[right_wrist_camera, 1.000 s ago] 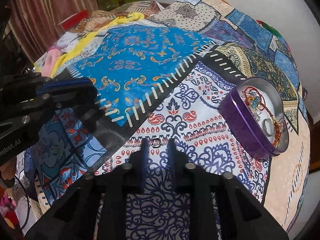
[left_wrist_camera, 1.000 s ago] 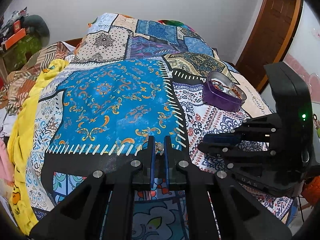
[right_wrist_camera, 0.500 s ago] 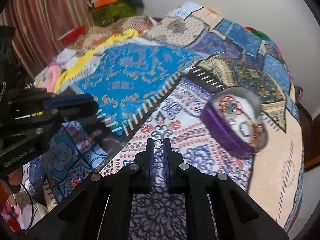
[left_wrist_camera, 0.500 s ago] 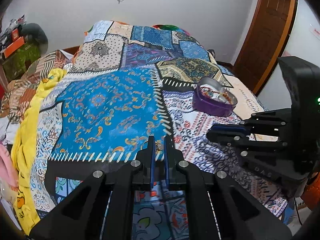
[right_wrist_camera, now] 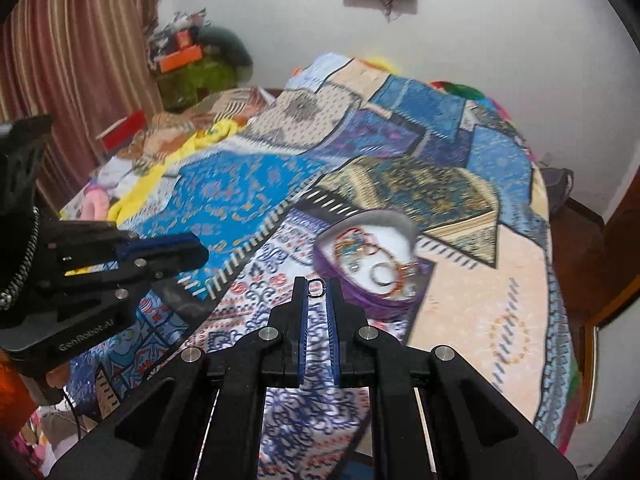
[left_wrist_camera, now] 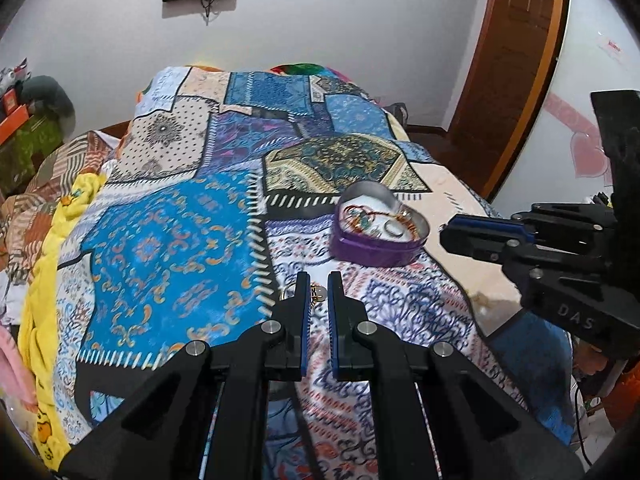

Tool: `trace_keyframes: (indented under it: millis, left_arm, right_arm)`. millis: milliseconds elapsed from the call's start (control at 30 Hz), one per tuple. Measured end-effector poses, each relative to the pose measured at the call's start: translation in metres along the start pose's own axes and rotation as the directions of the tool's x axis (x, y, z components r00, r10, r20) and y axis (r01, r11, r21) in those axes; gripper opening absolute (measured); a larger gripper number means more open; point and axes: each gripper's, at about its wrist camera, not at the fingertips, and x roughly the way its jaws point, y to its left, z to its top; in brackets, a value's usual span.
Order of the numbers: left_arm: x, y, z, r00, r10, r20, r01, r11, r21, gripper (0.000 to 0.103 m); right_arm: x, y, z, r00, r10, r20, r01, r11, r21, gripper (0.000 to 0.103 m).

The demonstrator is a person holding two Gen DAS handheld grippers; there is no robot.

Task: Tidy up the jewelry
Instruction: 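Lower both held pieces into the purple tin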

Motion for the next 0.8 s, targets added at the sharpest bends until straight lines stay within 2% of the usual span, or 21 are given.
trace_keyframes:
  millis: [367, 800]
  left_arm:
    - [0.016, -0.019, 0.029, 0.999, -0.023, 0.024, 0.022, 0.999, 0.046, 0.006]
    - [0.051, -0.032, 0.050, 0.997, -0.075, 0.017, 0.074, 0.995, 0.068, 0.006]
  right_arm:
    - [-0.011, -0.035, 0.002, 0.998, -0.028, 0.058, 0.024, 0.997, 0.074, 0.008]
    - [0.010, -0.063, 0.005, 0.999, -0.026, 0.044, 0.020, 0.991, 0.134, 0.008]
